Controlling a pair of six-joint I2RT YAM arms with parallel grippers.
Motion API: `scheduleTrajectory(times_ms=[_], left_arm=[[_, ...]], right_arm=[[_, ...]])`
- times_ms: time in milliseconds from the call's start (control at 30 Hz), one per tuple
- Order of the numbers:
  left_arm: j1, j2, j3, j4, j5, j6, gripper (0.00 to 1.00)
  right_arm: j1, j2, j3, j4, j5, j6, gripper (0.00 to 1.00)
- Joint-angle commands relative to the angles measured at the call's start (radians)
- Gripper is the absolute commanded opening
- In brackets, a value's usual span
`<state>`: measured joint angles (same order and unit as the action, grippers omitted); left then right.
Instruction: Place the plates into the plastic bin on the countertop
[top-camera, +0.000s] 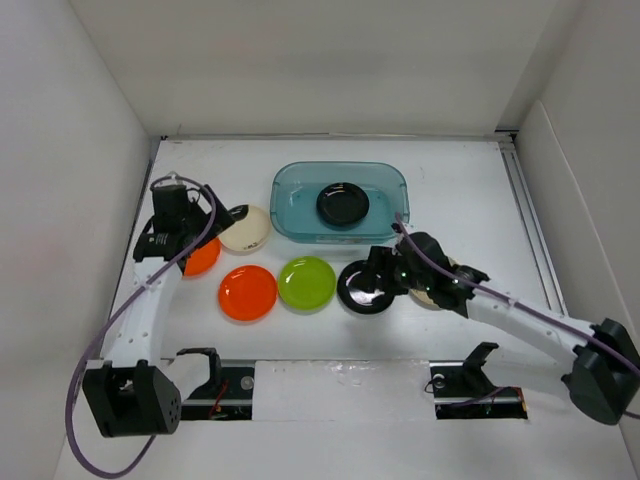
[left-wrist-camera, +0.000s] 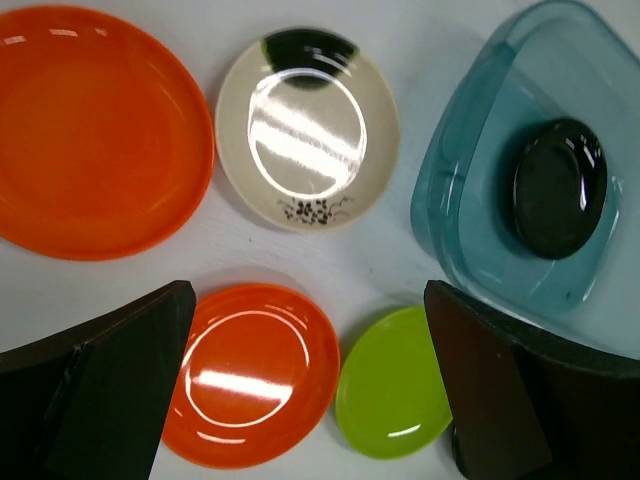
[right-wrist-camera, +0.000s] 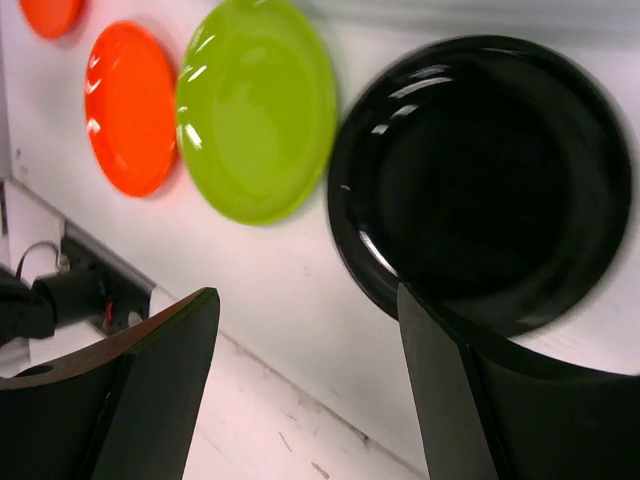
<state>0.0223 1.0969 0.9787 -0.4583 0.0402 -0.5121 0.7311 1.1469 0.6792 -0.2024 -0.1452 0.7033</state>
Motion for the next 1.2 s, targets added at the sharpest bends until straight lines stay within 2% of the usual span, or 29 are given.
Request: scheduleTrajectory(times_ms=[0,67,133,233,400,567,633,967,1067,1167], left_arm=[[0.002,-0.077,-0.081,0.073,0.118,0.043,1.0],[-0.056,-0.088,-0.109,0.083,0.109,0.043,1.0],[-0.067,-0.091,-0.12,0.13,0.174,0.052,1.0],[-0.067,-0.052,-0.111,0.115,0.184,0.052,1.0],[-0.067,-0.077,-0.11,0.115,0.217,0.061,1.0],[-0.067,-0.109,-0.11,0.124,0.217,0.061,1.0],[-0.067,-0.109,-0.11,0.124,0.217,0.061,1.0],[-0.067,-0.127,-0.11,0.124,0.208,0.061,1.0],[-0.067,-0.127,-0.101,0.115,0.199,0.061,1.0],[-0.067,-0.137,-0.101,0.115,0.178,0.061,1.0]], right_arm=[[0.007,-0.148,-0.038,-0.027,0.185,0.129,0.78],[-0.005,-0.197,-0.049,-0.116,0.289,0.165,0.78],[-0.019,-0.227,-0.049,-0.169,0.314,0.202,0.78],[-0.07,-0.227,-0.069,-0.276,0.357,0.258,0.78],[-0.191,-0.216,-0.164,-0.217,0.219,0.281,0.75],[-0.24,-0.191,-0.201,-0.169,0.194,0.28,0.72],[-0.24,-0.164,-0.201,-0.157,0.174,0.268,0.69],[-0.214,-0.015,-0.15,-0.097,0.171,0.259,0.69],[-0.214,0.057,-0.138,-0.055,0.148,0.222,0.62],[-0.214,0.128,-0.129,-0.028,0.139,0.209,0.47]])
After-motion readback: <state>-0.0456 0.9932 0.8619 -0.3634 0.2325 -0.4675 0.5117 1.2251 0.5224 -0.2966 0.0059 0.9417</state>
